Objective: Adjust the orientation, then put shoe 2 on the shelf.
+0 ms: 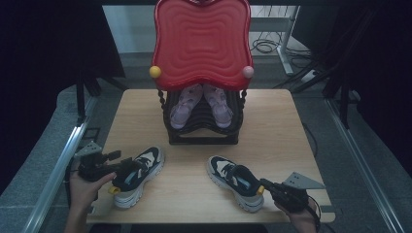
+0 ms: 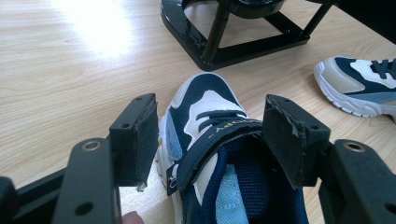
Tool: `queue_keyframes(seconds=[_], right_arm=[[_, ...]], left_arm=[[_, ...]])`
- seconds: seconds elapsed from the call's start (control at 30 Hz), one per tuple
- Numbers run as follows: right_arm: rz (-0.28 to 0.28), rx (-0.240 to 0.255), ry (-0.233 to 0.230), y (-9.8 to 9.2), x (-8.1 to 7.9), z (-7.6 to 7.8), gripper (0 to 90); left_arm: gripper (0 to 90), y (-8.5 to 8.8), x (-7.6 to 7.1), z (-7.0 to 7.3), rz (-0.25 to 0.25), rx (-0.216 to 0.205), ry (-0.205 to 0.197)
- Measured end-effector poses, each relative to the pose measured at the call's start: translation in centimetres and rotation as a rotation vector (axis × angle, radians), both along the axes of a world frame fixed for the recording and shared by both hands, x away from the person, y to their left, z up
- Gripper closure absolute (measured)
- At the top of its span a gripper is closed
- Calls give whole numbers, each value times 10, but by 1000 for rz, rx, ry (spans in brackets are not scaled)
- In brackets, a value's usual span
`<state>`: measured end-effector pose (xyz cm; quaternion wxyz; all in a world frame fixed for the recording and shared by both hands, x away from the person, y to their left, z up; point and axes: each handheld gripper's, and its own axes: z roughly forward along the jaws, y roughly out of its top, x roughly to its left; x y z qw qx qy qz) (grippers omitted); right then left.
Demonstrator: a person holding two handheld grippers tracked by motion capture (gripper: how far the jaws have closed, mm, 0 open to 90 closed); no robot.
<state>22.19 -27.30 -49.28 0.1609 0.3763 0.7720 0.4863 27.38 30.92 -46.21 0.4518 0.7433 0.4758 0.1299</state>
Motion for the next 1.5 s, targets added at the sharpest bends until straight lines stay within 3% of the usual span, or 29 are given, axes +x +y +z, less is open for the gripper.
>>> queue_keyframes(seconds=[0.47,0.7,0.87,1.07,1.33,1.5], right_arm=[[14,-5,-3,3,0,1,874],[-6,32,-28,2,5,11,841],[-36,83,-43,5,14,19,721],[-46,78,-43,20,24,21,561],[-33,68,-70,34,28,30,515],[-44,76,-65,30,27,29,507]], left_arm=[[365,0,1,-1,-2,4,4],[365,2,-1,1,8,-1,-6],[365,4,-2,3,9,-6,-15],[365,7,-2,3,13,-9,-16],[365,10,0,0,7,-21,-17],[366,13,4,-8,-7,-48,15]])
